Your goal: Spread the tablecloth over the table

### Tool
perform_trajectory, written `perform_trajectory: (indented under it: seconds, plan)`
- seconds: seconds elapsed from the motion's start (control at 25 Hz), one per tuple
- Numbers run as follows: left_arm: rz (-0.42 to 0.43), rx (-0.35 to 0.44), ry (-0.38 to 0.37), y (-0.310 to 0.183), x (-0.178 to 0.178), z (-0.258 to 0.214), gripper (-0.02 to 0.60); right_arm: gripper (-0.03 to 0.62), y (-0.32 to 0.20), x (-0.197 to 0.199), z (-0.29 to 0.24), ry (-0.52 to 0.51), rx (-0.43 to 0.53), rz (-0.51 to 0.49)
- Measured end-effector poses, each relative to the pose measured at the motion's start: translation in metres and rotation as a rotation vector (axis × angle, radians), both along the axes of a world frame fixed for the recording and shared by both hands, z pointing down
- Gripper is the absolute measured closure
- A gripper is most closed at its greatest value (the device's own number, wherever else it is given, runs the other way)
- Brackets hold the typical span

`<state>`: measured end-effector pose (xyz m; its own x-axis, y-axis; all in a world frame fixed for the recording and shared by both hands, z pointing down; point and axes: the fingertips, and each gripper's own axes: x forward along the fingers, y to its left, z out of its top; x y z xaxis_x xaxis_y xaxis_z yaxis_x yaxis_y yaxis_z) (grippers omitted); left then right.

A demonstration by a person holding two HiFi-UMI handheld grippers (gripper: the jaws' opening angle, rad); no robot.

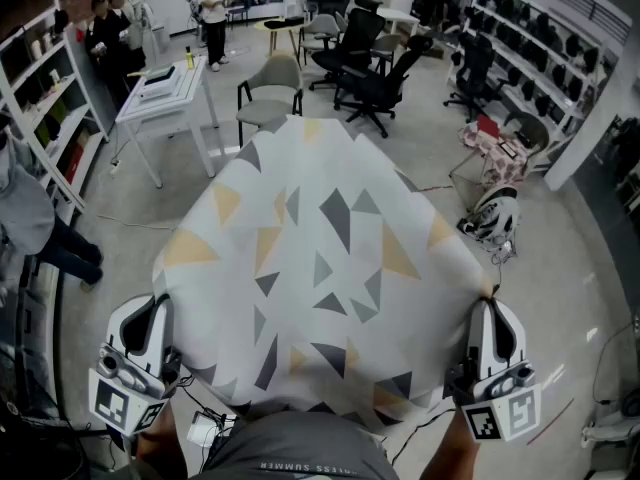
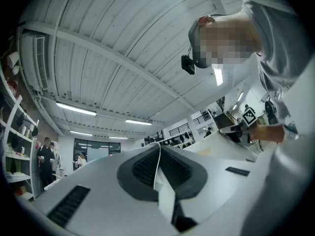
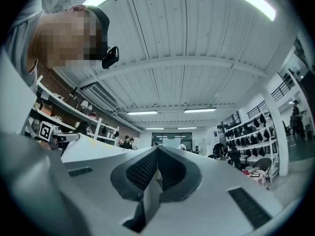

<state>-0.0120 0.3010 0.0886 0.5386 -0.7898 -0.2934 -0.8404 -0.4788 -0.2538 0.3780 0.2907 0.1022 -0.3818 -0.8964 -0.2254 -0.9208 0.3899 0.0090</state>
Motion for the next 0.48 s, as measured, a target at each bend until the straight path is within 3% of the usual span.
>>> perform_trajectory:
  seconds: [0.48]
  plan:
    - [0.017, -0.008, 0.011, -0.007, -0.012, 0.015, 0.581, 0.585, 0.001, -0.012, 0.009, 0.006, -0.001, 0.017]
